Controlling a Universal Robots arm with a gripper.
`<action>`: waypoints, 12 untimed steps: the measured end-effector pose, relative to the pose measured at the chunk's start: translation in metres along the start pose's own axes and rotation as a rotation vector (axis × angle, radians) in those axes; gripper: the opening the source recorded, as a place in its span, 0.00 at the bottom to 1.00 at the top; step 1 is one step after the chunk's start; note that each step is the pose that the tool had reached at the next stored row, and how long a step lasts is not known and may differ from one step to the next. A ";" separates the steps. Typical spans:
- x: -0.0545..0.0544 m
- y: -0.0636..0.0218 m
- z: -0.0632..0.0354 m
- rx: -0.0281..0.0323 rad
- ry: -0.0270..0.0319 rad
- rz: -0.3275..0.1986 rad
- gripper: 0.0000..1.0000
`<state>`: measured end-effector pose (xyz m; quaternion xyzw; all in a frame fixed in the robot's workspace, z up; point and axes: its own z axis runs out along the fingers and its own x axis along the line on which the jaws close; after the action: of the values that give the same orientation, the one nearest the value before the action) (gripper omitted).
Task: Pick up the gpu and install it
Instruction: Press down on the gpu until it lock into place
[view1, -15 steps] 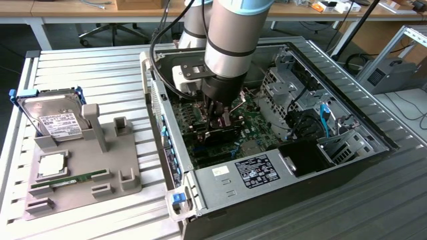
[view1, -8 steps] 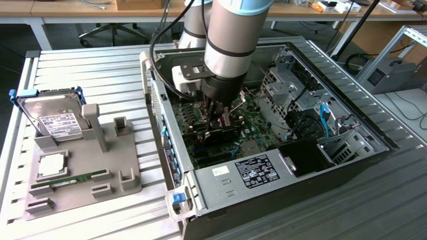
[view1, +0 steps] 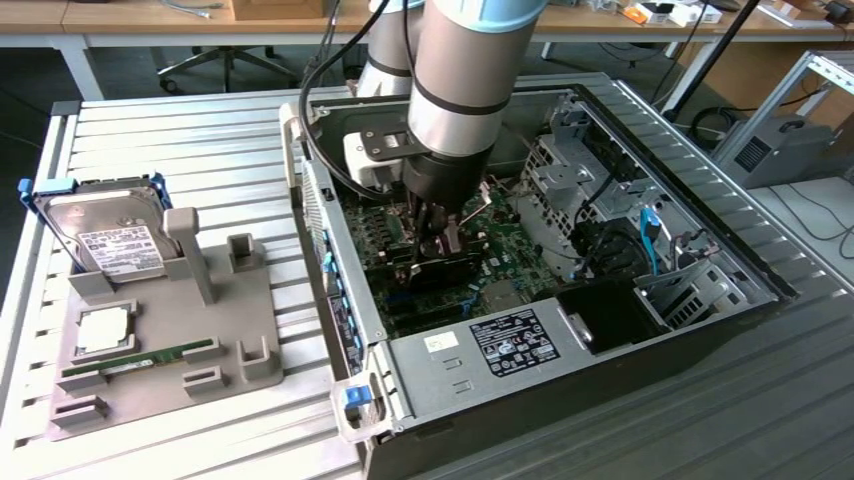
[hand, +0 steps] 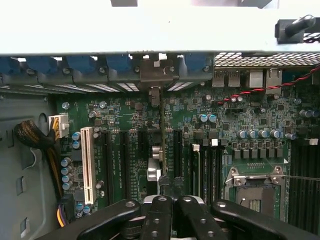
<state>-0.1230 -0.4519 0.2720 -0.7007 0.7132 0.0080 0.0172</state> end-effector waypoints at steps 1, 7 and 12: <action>0.000 0.0002 0.0000 0.0001 0.0000 0.000 0.11; 0.000 0.0016 0.0002 0.0002 -0.0003 0.000 0.11; 0.000 0.0053 0.0007 0.0009 -0.0008 0.000 0.11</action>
<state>-0.1282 -0.4519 0.2713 -0.7007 0.7132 0.0080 0.0178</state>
